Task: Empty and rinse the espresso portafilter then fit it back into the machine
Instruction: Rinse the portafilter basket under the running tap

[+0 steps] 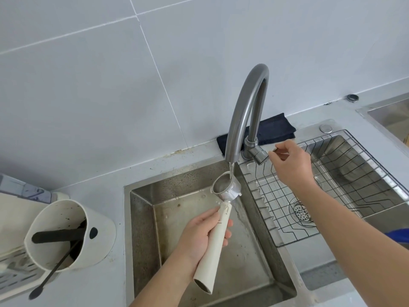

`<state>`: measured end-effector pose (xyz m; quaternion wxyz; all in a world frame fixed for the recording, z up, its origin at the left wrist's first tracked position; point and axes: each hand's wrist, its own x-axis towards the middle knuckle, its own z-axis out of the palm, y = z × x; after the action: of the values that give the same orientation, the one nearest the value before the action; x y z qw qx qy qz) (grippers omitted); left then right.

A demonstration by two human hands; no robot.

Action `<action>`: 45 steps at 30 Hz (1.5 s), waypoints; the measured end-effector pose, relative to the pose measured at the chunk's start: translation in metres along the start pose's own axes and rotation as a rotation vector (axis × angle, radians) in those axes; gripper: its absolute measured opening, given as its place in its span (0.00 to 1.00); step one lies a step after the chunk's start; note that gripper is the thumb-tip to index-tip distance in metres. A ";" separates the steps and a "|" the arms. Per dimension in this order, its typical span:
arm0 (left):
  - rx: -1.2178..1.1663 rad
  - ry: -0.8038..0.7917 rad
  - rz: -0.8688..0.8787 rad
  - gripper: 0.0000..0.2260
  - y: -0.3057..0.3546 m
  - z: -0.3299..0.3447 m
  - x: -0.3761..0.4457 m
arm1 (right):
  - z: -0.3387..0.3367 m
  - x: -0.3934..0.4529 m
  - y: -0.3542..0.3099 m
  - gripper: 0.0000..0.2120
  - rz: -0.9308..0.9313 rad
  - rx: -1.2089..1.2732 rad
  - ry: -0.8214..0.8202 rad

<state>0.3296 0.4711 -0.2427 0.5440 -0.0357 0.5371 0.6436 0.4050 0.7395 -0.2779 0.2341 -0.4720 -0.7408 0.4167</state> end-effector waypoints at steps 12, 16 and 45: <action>0.381 -0.009 0.181 0.15 0.006 -0.003 0.003 | 0.002 0.001 0.001 0.06 -0.009 0.001 0.008; 0.404 0.027 0.200 0.13 0.003 -0.008 0.010 | 0.002 0.000 0.001 0.06 -0.022 0.002 0.014; 0.582 0.173 0.183 0.15 0.005 -0.019 0.001 | 0.001 0.001 0.002 0.05 -0.045 -0.043 0.015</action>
<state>0.3148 0.4586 -0.2485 0.4237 0.1153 0.7439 0.5038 0.4046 0.7401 -0.2803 0.2388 -0.4633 -0.7582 0.3917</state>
